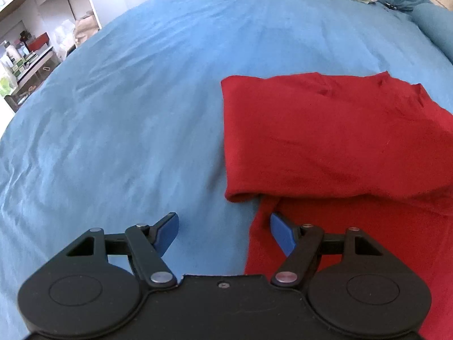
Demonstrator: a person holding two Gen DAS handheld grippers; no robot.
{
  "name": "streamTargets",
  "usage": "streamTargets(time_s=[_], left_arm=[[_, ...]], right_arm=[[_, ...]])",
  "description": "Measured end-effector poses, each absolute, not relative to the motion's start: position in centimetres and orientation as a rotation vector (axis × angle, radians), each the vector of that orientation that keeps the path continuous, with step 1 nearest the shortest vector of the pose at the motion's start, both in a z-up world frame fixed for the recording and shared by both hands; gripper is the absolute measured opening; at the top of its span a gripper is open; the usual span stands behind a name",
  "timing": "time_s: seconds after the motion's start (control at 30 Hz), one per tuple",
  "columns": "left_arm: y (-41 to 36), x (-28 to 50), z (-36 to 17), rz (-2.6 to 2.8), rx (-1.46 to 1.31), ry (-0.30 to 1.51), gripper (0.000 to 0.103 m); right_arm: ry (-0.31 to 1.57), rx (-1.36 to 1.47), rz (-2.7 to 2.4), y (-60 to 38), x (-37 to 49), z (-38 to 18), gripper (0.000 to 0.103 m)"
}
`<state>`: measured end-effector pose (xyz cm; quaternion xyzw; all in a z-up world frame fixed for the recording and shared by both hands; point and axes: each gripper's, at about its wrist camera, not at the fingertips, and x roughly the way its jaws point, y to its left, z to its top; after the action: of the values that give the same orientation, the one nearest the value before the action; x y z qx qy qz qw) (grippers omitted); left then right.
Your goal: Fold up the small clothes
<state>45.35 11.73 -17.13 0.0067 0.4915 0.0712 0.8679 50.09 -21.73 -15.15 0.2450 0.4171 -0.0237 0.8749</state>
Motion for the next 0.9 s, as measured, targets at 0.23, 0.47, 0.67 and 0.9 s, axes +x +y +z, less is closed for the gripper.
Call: streamTargets(time_s=[0.23, 0.47, 0.67, 0.9], left_arm=[[11.4, 46.3, -17.3, 0.159, -0.006, 1.015, 0.076], [11.8, 47.3, -17.6, 0.175, -0.043, 1.023, 0.079], [12.5, 47.1, -17.6, 0.180, -0.067, 1.034, 0.080], [11.9, 45.7, -15.9, 0.160, -0.070, 1.010, 0.078]], right_arm=[[0.746, 0.375, -0.126, -24.7, 47.8, -10.5, 0.020], [0.876, 0.272, -0.222, -26.9, 46.7, -16.9, 0.020], [0.918, 0.295, -0.276, -28.4, 46.3, -18.8, 0.027], [0.817, 0.130, -0.142, -25.6, 44.3, -15.8, 0.087]])
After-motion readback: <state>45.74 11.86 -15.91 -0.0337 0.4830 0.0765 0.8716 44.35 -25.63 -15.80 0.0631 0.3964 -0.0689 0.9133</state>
